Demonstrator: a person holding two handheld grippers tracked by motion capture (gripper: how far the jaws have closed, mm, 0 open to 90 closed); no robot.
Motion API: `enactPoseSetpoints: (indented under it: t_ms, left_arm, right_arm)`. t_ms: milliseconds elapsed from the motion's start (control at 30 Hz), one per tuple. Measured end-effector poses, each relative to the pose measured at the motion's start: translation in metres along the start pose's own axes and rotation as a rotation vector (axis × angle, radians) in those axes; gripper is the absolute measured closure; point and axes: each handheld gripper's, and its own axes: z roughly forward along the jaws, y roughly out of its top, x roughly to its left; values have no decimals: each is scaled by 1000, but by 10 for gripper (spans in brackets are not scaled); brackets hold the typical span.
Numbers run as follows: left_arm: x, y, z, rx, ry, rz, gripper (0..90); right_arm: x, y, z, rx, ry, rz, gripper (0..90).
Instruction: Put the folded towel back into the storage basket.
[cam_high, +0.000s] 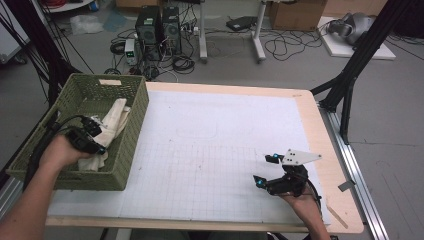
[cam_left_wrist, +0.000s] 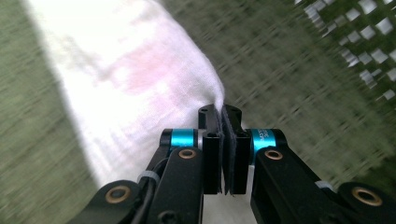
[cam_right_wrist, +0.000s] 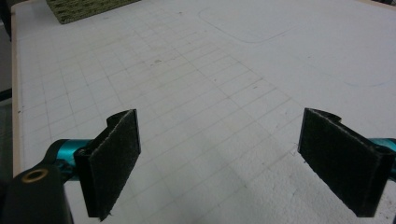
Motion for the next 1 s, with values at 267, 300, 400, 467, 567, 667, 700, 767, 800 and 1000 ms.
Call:
enactPoseSetpoints:
  t_ms: [267, 300, 400, 467, 567, 667, 700, 767, 800, 1000]
  left_arm:
    - [3, -5, 16, 51, -2, -3, 810]
    - [3, -5, 15, 51, -1, 5, 806]
    - [2, -5, 13, 32, -17, 6, 743]
    - [1, -4, 10, 10, -34, 5, 678]
    - [1, -3, 3, -35, -53, 5, 637]
    - [3, -3, -5, -69, -66, 11, 624]
    - [4, -3, -7, -78, -69, 7, 624]
    - [6, -4, -11, -91, -59, 2, 641]
    - [8, -5, -13, -85, -50, -5, 677]
    - [9, -14, 2, -13, -28, -7, 773]
  right_arm:
    - [1, 1, -1, -3, -4, -1, 124]
    - [1, 1, -1, -3, -2, -5, 124]
    - [2, 1, -1, -3, -4, -7, 124]
    - [2, 2, -1, -4, -4, -7, 124]
    - [2, 1, -1, -5, -3, -5, 124]
    - [2, 2, -1, -4, -4, -4, 124]
    - [2, 2, -1, -4, -5, -7, 124]
    - [2, 2, -1, -4, -5, -4, 124]
    - [2, 2, -1, -3, -5, -5, 124]
    - [2, 2, 0, -1, -4, -11, 124]
